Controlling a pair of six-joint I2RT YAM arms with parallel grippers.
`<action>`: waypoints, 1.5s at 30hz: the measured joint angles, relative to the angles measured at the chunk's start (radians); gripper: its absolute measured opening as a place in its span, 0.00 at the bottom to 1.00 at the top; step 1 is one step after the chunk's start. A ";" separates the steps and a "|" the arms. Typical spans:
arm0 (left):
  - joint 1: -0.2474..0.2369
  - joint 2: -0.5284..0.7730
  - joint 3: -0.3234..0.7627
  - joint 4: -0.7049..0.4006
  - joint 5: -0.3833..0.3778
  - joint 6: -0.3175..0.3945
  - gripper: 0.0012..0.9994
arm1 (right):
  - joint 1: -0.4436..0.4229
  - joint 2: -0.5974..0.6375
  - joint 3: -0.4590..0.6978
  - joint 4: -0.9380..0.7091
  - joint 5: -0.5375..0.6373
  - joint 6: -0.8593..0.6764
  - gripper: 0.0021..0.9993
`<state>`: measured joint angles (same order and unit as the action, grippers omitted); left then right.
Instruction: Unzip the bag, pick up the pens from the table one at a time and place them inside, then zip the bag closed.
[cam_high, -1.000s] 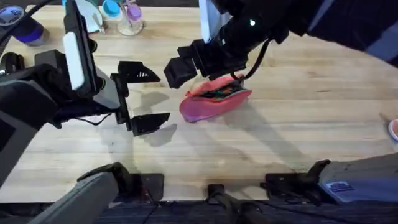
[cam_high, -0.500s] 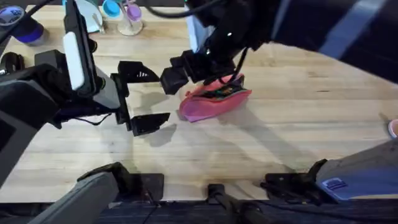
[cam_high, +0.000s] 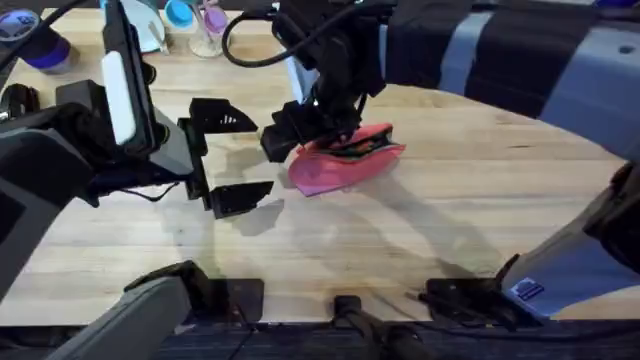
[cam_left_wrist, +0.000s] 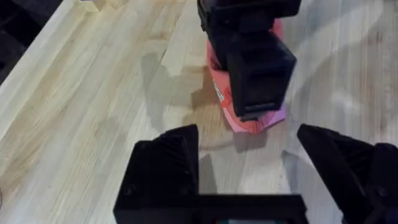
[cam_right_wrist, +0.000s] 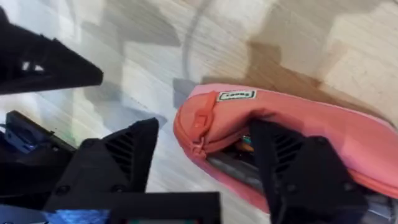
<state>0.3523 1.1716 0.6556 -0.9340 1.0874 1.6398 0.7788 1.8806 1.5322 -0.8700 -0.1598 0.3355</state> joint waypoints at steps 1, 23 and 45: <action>0.000 0.000 0.000 0.000 0.000 0.000 1.00 | 0.000 0.000 0.000 0.002 0.004 0.000 0.81; 0.000 0.000 0.000 0.000 0.000 0.000 0.99 | -0.008 0.000 0.000 0.002 0.050 -0.003 0.04; 0.000 0.000 0.000 0.000 0.000 0.000 0.99 | -0.004 -0.058 -0.011 -0.007 0.047 -0.003 0.03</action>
<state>0.3523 1.1717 0.6556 -0.9340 1.0870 1.6402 0.7746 1.8221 1.5211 -0.8768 -0.1127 0.3321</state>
